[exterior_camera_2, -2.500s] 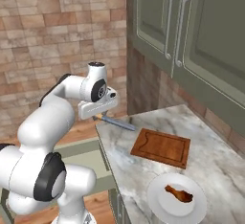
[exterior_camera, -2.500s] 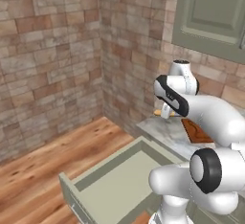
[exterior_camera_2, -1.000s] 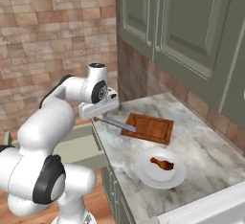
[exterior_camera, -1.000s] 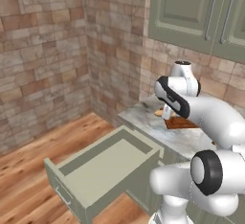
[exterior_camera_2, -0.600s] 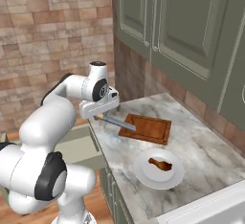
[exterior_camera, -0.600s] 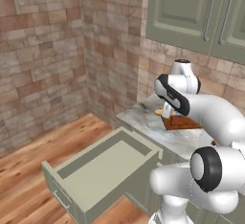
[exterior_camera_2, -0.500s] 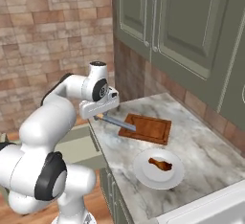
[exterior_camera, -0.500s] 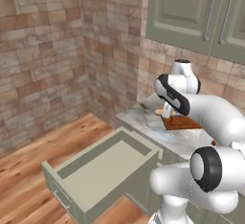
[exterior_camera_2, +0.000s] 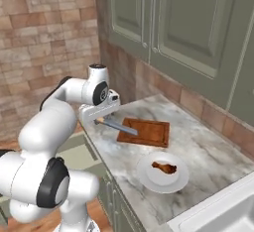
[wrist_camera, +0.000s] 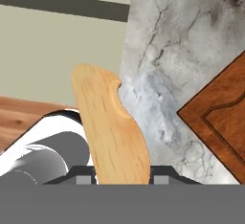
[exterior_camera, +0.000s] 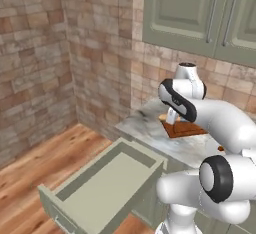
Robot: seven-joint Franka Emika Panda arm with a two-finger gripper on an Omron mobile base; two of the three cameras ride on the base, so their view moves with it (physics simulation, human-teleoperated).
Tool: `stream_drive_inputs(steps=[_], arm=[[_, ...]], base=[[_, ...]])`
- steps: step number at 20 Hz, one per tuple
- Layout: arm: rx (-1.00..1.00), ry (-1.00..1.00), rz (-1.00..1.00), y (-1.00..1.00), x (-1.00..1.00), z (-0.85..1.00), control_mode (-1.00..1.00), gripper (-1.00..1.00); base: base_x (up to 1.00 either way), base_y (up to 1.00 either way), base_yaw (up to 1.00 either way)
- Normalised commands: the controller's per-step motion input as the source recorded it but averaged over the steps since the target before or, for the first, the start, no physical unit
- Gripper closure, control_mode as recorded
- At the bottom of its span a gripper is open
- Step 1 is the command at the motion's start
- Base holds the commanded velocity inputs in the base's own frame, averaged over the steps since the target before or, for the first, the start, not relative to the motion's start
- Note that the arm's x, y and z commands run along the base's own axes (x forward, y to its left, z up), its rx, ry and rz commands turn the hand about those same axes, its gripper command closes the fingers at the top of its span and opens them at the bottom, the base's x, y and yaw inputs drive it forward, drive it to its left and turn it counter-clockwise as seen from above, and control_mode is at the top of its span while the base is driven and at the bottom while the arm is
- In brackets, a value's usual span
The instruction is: Pick up the knife from the drawer and place it on the cutting board. Then place the meat from the plate to the cutting board.
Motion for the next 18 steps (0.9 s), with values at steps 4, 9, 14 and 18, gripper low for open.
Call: stream_drive_inputs(steps=[4, 9, 14, 18], arm=[[0.00, 0.00, 0.00, 0.00, 0.00, 0.00, 1.00, 1.00], [0.00, 0.00, 0.00, 0.00, 0.00, 0.00, 1.00, 1.00], [0.00, 0.00, 0.00, 0.00, 0.00, 0.00, 1.00, 1.00], [0.00, 0.00, 0.00, 0.00, 0.00, 0.00, 1.00, 1.00]], base=[[0.37, -0.03, -0.55], [0.36, -0.12, -0.54], [0.33, -0.33, -0.23], [0.20, -0.41, 0.00]])
